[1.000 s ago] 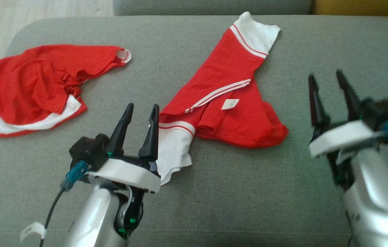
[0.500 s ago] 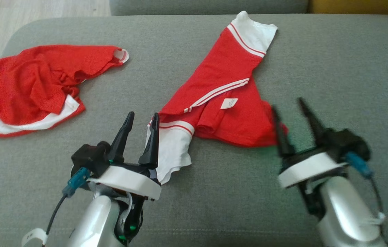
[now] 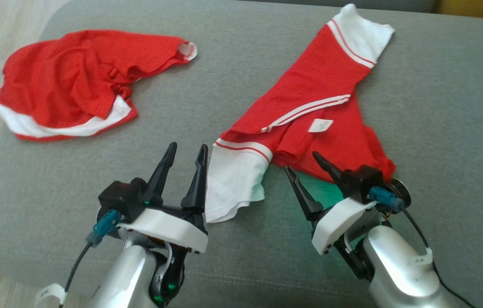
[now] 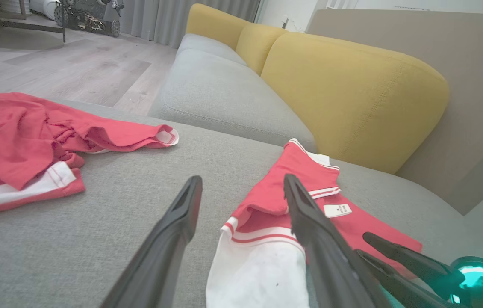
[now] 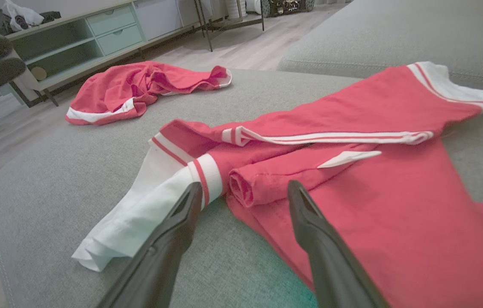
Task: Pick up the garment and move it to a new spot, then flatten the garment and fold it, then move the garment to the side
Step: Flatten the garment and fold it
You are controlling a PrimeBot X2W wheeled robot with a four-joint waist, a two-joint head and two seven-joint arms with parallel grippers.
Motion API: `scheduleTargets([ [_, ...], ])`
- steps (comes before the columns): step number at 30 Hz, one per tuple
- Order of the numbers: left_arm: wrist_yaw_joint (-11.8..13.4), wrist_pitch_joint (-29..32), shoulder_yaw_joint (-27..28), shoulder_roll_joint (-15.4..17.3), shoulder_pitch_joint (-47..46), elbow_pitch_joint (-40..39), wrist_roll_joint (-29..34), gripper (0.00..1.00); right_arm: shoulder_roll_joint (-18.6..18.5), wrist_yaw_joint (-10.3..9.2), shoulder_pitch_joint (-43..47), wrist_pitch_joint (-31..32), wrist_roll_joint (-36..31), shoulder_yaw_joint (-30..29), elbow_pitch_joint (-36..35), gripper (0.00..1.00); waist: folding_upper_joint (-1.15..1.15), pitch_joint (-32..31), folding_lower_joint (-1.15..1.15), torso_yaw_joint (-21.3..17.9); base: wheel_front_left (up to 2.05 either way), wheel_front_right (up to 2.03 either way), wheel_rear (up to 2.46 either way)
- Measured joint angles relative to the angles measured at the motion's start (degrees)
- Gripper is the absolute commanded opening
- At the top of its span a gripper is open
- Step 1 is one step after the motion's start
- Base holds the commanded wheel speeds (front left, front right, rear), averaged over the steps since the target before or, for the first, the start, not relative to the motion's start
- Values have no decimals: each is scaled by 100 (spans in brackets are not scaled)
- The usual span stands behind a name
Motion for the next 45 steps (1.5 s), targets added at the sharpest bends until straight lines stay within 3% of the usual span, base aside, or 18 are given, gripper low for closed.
scheduleTargets([
  [10, 27, 0, -43, 0, -17, -7, -49, 100, 1, 0, -376, -74, -60, -164, 692, 100, 0, 204, 0, 340, 0, 0, 0],
  [12, 38, 0, -47, 0, -41, -8, -49, 100, 4, 0, -454, -121, -59, -194, 803, 0, 0, 244, 0, 372, 0, 0, 0],
  [25, 104, 0, -34, -1, -114, -3, -49, 100, -83, 0, -675, -481, -100, -890, 686, 0, 0, 145, 0, 210, 0, 0, 0],
  [27, 118, 0, -34, -1, -113, -4, -49, 100, -323, 0, -708, -454, -153, -1122, 490, 0, 0, 98, 0, 162, 0, 0, 0],
  [33, 119, 0, -44, -1, -114, -42, -51, 100, -1513, 0, -1409, 260, -127, -1844, 52, 0, 0, 115, 0, 80, 0, 0, 0],
  [42, 118, 0, -352, -2, -398, -115, -201, 100, -3034, 0, -3149, 949, -218, -1013, 168, 0, 0, 589, 0, 260, 0, 0, 0],
  [45, 121, 0, -417, -4, -534, -141, -253, 100, -3255, 0, -3724, 948, -219, -846, 483, 0, 0, 743, 0, 415, 0, 0, 0],
])
